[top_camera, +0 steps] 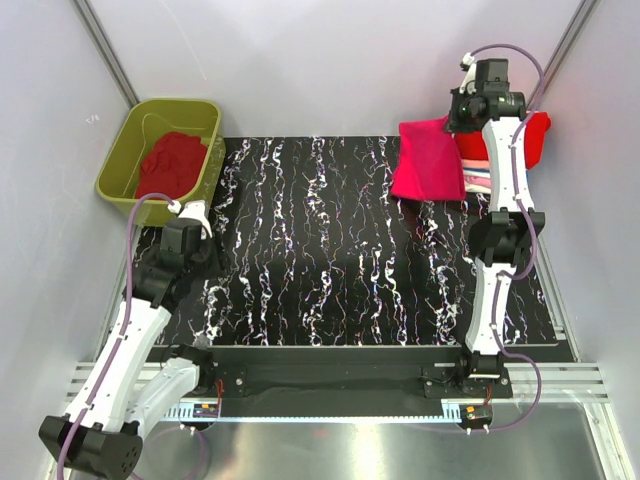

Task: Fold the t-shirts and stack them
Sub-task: Neatly place the folded tshirt to the corner

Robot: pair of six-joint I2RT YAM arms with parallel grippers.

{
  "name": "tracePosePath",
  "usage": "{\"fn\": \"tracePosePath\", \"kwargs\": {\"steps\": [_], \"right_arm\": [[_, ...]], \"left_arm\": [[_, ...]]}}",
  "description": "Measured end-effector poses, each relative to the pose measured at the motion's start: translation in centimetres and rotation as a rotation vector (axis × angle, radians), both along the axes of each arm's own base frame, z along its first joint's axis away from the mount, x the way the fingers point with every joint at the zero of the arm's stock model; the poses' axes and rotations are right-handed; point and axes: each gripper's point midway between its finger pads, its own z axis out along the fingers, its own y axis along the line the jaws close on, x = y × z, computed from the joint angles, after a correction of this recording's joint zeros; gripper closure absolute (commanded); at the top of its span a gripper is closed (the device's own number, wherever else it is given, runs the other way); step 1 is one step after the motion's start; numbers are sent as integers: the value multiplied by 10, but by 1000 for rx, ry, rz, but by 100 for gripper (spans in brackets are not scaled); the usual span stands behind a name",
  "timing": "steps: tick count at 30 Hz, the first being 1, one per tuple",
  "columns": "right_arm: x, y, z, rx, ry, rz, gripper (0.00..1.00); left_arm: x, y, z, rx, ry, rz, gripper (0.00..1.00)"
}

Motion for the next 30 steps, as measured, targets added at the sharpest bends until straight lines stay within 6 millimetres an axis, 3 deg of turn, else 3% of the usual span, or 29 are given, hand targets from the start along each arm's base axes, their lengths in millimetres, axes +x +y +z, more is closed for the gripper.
{"fn": "tracePosePath", "kwargs": {"steps": [10,15,20,30], "right_arm": [[16,-47,63,-49,-214,-70,100],[21,-67,85,-58,-292,-101,100],[24,-87,100,-58,-347,-133,100],[20,-152,117,3,-418,-241,100]], "left_arm": [[4,0,5,-8,-45,4,51],[5,0,2,-4,-33,5,52],[5,0,2,-4,-31,5,52],[6,0,-1,-1,-20,5,53]]}}
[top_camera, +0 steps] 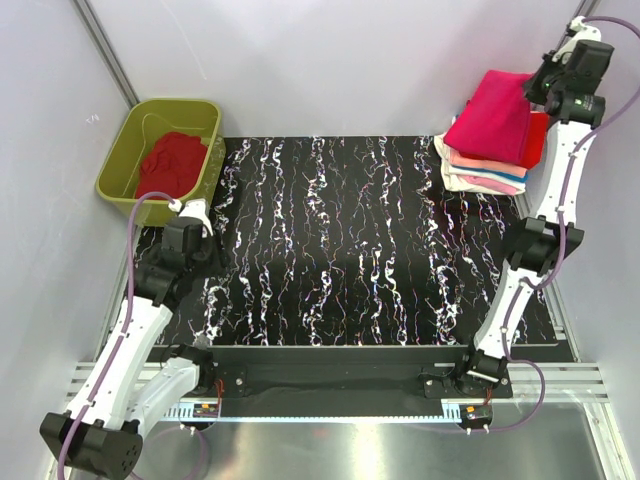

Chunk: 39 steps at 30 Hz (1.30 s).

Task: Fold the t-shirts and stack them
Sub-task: Neatly place the folded tshirt to the corner

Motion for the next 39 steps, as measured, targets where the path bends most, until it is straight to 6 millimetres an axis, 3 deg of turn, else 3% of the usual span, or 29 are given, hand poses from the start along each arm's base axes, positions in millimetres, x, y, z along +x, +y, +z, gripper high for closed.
{"fn": "tracePosePath", "kwargs": {"steps": [10,13,22,29,34,39], "right_arm": [[9,-43,-10,118,-49,-25,100],[19,-54,-27,163,-52,-22,100],[59,-101,-105,224,-62,-71,100],[80,-123,-113,148,-152,-174,100],[93,-141,-122,90,-220,-236,96],[98,-152,-140,54,-223,-290,81]], "left_arm": [[1,0,-4,4,16,1,54],[1,0,-5,6,22,0,54],[2,0,-7,7,28,1,55],[3,0,-9,12,36,4,55],[3,1,-9,15,36,11,55],[3,2,-9,17,36,14,55]]}}
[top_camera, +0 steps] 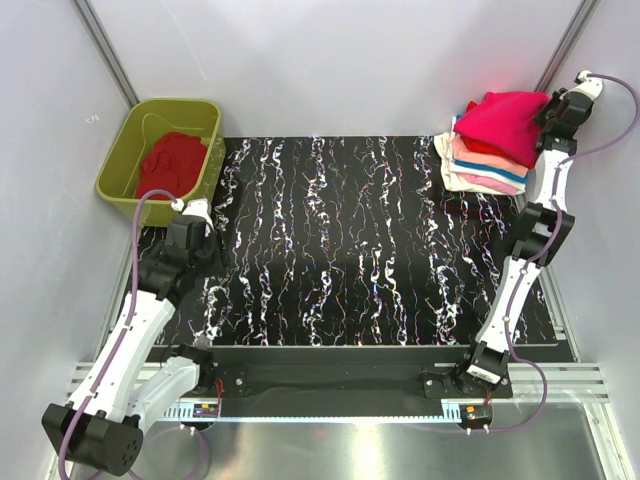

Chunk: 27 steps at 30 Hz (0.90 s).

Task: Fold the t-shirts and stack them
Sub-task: Neatly place the folded tshirt to the corner

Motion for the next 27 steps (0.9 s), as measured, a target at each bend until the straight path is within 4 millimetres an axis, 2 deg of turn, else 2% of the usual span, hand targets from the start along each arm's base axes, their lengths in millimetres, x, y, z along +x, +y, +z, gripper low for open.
{"fn": "tracePosePath", "kwargs": {"steps": [2,3,5,6,7,9,10,15,19,23,27], "right_arm": [[1,-2,-10,-4,16,-17,70],[1,-3,-15,-6,22,-26,61],[1,-6,-25,-11,42,-52,49],[1,-8,-29,-14,50,-66,45],[0,-10,-32,-16,57,-79,35],[-1,-11,-37,-20,69,-96,26],[-1,-10,-40,-24,75,-106,17],[-10,-7,-59,-38,147,-189,11],[-34,-13,-77,-24,224,-265,7],[-49,-14,-79,28,255,-306,0],[-60,-8,-75,106,267,-290,0]], "left_arm": [[0,0,0,0,1,0,55],[0,0,0,0,1,0,55],[0,0,-1,1,4,0,55],[0,0,-1,2,6,0,55],[0,0,-2,2,7,0,55],[0,0,-1,1,6,0,55],[0,0,-1,1,5,0,55],[-1,0,-1,0,-1,0,54],[-3,1,4,-7,-28,0,54],[-5,1,11,-16,-61,0,54],[-7,2,16,-22,-85,0,53]]}}
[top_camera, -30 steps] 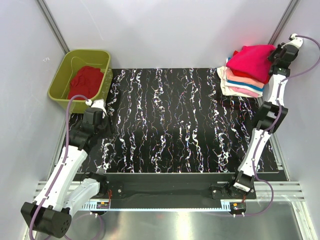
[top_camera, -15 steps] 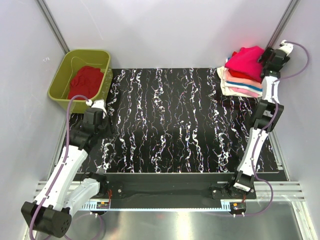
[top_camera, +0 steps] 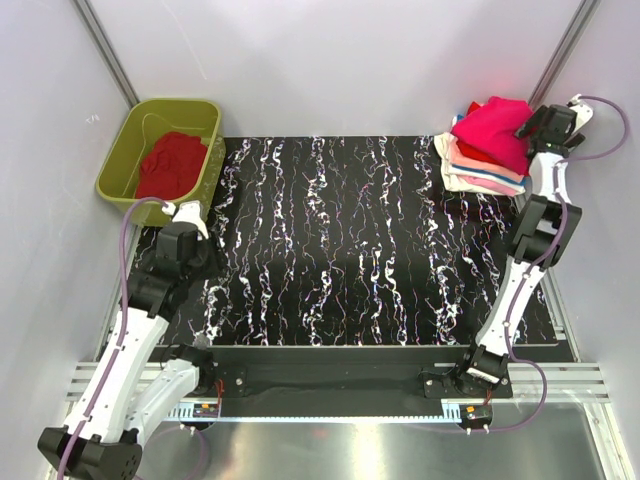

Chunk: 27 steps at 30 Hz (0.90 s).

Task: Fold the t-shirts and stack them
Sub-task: Neatly place the folded tshirt to the corner, then reset both grippers

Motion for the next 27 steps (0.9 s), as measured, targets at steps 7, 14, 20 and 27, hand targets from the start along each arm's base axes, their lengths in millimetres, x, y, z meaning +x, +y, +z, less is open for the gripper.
{"fn": "tracePosePath", "kwargs": {"steps": [7,14,20,27], "right_arm": [[-18,14,27,140,-17,31,1],[-49,0,109,144,-117,-20,0],[-76,-4,195,124,-274,5,44],[-58,17,226,168,-363,148,65]], "left_arm": [[-2,1,9,-11,-41,0,52],[-3,1,13,-16,-62,0,52],[-3,1,13,-17,-64,0,52],[-3,1,13,-16,-61,0,52]]}}
